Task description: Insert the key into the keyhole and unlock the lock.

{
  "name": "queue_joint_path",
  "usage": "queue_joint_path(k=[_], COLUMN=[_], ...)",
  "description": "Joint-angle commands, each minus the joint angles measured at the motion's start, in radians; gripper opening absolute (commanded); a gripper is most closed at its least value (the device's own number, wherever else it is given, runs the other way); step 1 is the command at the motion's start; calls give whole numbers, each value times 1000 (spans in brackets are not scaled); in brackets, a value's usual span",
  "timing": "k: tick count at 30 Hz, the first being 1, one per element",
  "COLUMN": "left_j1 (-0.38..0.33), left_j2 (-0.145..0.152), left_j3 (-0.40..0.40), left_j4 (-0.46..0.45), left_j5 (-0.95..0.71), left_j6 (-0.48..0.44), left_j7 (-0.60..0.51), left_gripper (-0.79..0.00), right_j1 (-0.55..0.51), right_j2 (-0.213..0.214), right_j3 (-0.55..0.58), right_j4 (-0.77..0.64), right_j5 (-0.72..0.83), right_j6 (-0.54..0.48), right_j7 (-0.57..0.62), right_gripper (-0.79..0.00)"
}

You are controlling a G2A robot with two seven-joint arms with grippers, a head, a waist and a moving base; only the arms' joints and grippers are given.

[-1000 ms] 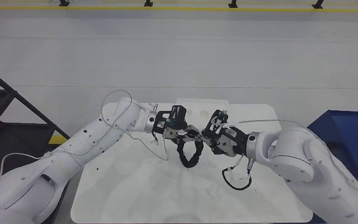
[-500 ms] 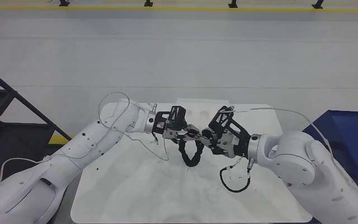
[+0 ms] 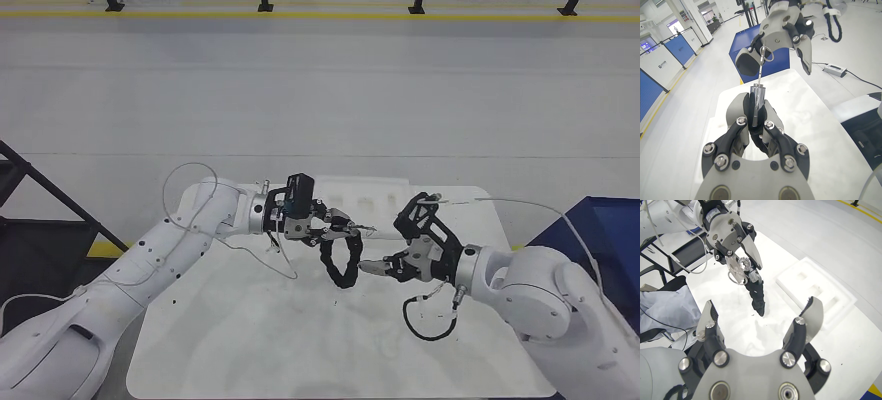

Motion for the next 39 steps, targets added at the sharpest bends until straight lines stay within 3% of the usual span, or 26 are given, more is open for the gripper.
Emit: queue_joint_path(k=[1, 6, 14, 15, 16, 18, 19, 30, 39], left_j1=[6, 19, 26, 25, 24, 21, 19, 11, 35], left_j2=[-1, -3, -7, -7, -7, -7, -7, 0, 6], left_j3=[-8, -22, -17, -14, -12, -7, -5, -6, -35], left_j4=[-7, -29, -40, -39, -38, -36, -34, 8, 88], left_j5=[2, 8, 9, 9, 9, 8, 8, 1, 93], left_j6=[-7, -9, -9, -9, -9, -9, -9, -9, 32], left_j7=[8, 27, 62, 66, 70, 77, 81, 116, -5], left_gripper=[-785, -785, -785, -785, -785, -785, -785, -785, -785], right_j1=[-1, 13, 40, 44, 47, 52, 54, 56, 60], right_j2=[-3, -13, -30, -31, -33, -36, -37, -37, -27], right_j3=[-10, -46, -102, -107, -112, -118, -120, -101, -81], right_j4=[20, 74, 128, 132, 136, 146, 150, 157, 153], right_j5=[-1, 0, -16, -18, -17, -19, -19, -63, -165], right_j6=[-21, -69, -104, -109, -114, -118, -121, -115, -119], right_j7=[-23, -80, -126, -128, -129, -128, -128, -83, 66], right_gripper=[0, 0, -274, -397, -459, -751, -785, -785, -785])
